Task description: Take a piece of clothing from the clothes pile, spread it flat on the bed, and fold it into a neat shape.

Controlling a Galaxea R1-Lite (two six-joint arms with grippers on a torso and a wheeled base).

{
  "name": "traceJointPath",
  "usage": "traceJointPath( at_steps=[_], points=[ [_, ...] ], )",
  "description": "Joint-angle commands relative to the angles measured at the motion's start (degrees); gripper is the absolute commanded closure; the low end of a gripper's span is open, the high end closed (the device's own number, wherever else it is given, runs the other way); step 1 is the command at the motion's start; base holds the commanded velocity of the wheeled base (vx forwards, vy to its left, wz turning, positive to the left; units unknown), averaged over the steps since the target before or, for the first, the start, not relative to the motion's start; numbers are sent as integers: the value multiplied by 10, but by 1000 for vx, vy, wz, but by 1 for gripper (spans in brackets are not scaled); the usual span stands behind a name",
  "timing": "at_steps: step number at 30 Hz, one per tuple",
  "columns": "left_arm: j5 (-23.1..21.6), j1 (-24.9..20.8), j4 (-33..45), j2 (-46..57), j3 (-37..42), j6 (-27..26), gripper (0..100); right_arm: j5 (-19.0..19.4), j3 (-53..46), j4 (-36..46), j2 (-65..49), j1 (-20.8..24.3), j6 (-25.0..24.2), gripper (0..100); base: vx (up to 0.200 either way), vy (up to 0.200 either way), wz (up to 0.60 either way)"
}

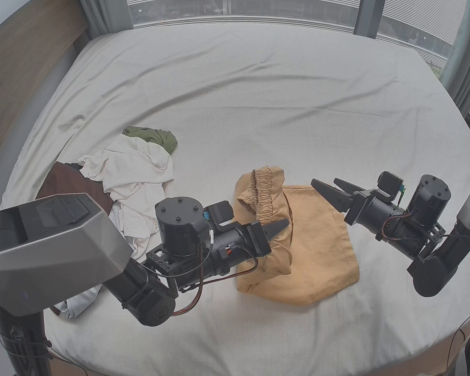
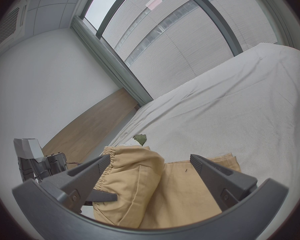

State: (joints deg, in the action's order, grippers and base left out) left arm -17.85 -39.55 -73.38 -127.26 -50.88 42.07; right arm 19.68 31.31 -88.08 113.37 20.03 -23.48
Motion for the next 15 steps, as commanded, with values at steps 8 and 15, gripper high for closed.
traceJointPath(
  at_steps=[8,15],
  points=[
    [12,-30,55,-27,-67,0,100,1,8,0,-13,-2,-1,0,0,0,0],
    [17,-39,72,-62,-102,-1,100,0,10,0,-22,-3,-8,0,0,0,0]
  ],
)
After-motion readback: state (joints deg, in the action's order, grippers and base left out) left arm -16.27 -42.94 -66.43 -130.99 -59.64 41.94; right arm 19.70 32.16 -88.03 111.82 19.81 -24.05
